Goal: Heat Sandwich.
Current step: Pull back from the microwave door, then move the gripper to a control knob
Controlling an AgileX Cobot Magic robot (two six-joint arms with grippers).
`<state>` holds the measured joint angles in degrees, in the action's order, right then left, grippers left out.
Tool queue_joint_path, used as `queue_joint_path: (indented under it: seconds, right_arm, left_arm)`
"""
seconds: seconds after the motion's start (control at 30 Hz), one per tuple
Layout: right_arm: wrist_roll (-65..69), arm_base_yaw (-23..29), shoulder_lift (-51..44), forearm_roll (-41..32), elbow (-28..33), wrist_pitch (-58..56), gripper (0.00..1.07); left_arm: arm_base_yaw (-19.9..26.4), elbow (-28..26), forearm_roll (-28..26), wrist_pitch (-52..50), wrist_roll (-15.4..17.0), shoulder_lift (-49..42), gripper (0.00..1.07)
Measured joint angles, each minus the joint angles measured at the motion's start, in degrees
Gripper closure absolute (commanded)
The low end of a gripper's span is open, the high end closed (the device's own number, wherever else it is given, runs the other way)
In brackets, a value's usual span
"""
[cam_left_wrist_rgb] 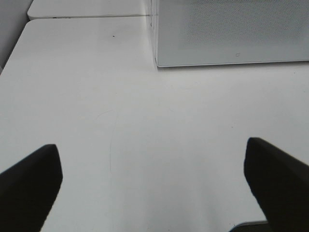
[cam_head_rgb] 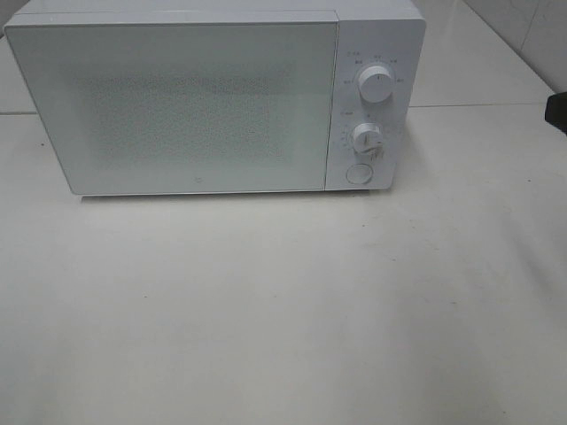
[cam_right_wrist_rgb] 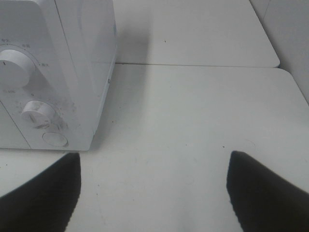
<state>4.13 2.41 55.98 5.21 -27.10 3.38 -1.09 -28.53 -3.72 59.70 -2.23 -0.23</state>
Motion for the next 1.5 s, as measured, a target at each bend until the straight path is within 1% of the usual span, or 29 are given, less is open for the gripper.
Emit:
queue_joint_path:
  seconds: [0.03, 0.13, 0.17, 0.2, 0.27, 0.3, 0.33, 0.43, 0.47, 0.5, 0.6, 0.63, 0.67, 0.8, 0.83, 0.9, 0.93, 1.0, 1.07, 1.1, 1.23, 1.3, 1.37, 1.5]
  right_arm:
    - [0.00, 0.00, 0.00, 0.00, 0.00, 0.00, 0.29]
    - [-1.78, 0.00, 1.95, -2.12, 2.12, 6.36, 0.29]
    - [-1.78, 0.00, 1.95, -2.12, 2.12, 6.36, 0.29]
    - [-4.13, 0.00, 3.38, -5.21, 3.21, 10.14, 0.29]
    - [-6.93, 0.00, 4.76, -8.77, 4.35, 13.98, 0.29]
    - [-10.31, 0.06, 6.30, -12.15, 5.67, 18.39, 0.29]
    - [-10.31, 0.06, 6.30, -12.15, 5.67, 18.39, 0.29]
    - [-14.15, 1.66, 8.77, -16.62, 7.28, 24.75, 0.30]
    - [-15.99, 3.95, 10.54, -18.96, 8.08, 28.59, 0.31]
    - [-15.99, 3.95, 10.54, -18.96, 8.08, 28.59, 0.31]
    - [-18.79, 7.68, 13.46, -22.75, 8.82, 33.92, 0.31]
    - [-20.51, 10.20, 15.64, -25.21, 9.11, 37.13, 0.31]
    - [-20.51, 10.20, 15.64, -25.21, 9.11, 37.13, 0.31]
    - [-22.57, 16.79, 21.54, -31.74, 9.17, 46.47, 0.31]
    - [-22.57, 16.79, 21.54, -31.74, 9.17, 46.47, 0.31]
    - [-22.69, 19.42, 23.72, -34.26, 9.11, 49.56, 0.31]
    - [-22.75, 21.72, 25.73, -36.10, 9.11, 52.20, 0.31]
    - [-22.75, 22.75, 26.59, -36.84, 9.11, 53.34, 0.31]
    - [-22.75, 25.21, 28.76, -38.45, 9.05, 55.86, 0.31]
    - [-22.75, 27.39, 30.77, -39.76, 9.05, 58.50, 0.31]
    - [-22.75, 30.02, 33.29, -41.88, 8.59, 60.91, 0.31]
    - [-22.75, 31.91, 35.58, -43.26, 7.05, 61.42, 0.31]
    - [-22.75, 32.49, 36.38, -43.49, 6.36, 61.76, 0.31]
    - [-22.75, 34.78, 40.34, -43.72, 2.64, 62.74, 0.31]
  left_arm:
    - [0.00, 0.00, 0.00, 0.00, 0.00, 0.00, 0.10]
    - [0.00, 0.00, 0.00, 0.00, 0.00, 0.00, 0.10]
    - [0.00, 0.00, 0.00, 0.00, 0.00, 0.00, 0.10]
    - [0.00, 0.00, 0.00, 0.00, 0.00, 0.00, 0.10]
    - [0.00, 0.00, 0.00, 0.00, 0.00, 0.00, 0.10]
    - [0.00, 0.00, 0.00, 0.00, 0.00, 0.00, 0.10]
    - [0.00, 0.00, 0.00, 0.00, 0.00, 0.00, 0.10]
    - [0.00, 0.00, 0.00, 0.00, 0.00, 0.00, 0.10]
    - [0.00, 0.00, 0.00, 0.00, 0.00, 0.00, 0.10]
    - [0.00, 0.00, 0.00, 0.00, 0.00, 0.00, 0.10]
    - [0.00, 0.00, 0.00, 0.00, 0.00, 0.00, 0.10]
    - [0.00, 0.00, 0.00, 0.00, 0.00, 0.00, 0.10]
    - [0.00, 0.00, 0.00, 0.00, 0.00, 0.00, 0.10]
    - [0.00, 0.00, 0.00, 0.00, 0.00, 0.00, 0.10]
    - [0.00, 0.00, 0.00, 0.00, 0.00, 0.00, 0.10]
    - [0.00, 0.00, 0.00, 0.00, 0.00, 0.00, 0.10]
    - [0.00, 0.00, 0.00, 0.00, 0.00, 0.00, 0.10]
    - [0.00, 0.00, 0.00, 0.00, 0.00, 0.00, 0.10]
    - [0.00, 0.00, 0.00, 0.00, 0.00, 0.00, 0.10]
    - [0.00, 0.00, 0.00, 0.00, 0.00, 0.00, 0.10]
    - [0.00, 0.00, 0.00, 0.00, 0.00, 0.00, 0.10]
    - [0.00, 0.00, 0.00, 0.00, 0.00, 0.00, 0.10]
    - [0.00, 0.00, 0.00, 0.00, 0.00, 0.00, 0.10]
    - [0.00, 0.00, 0.00, 0.00, 0.00, 0.00, 0.10]
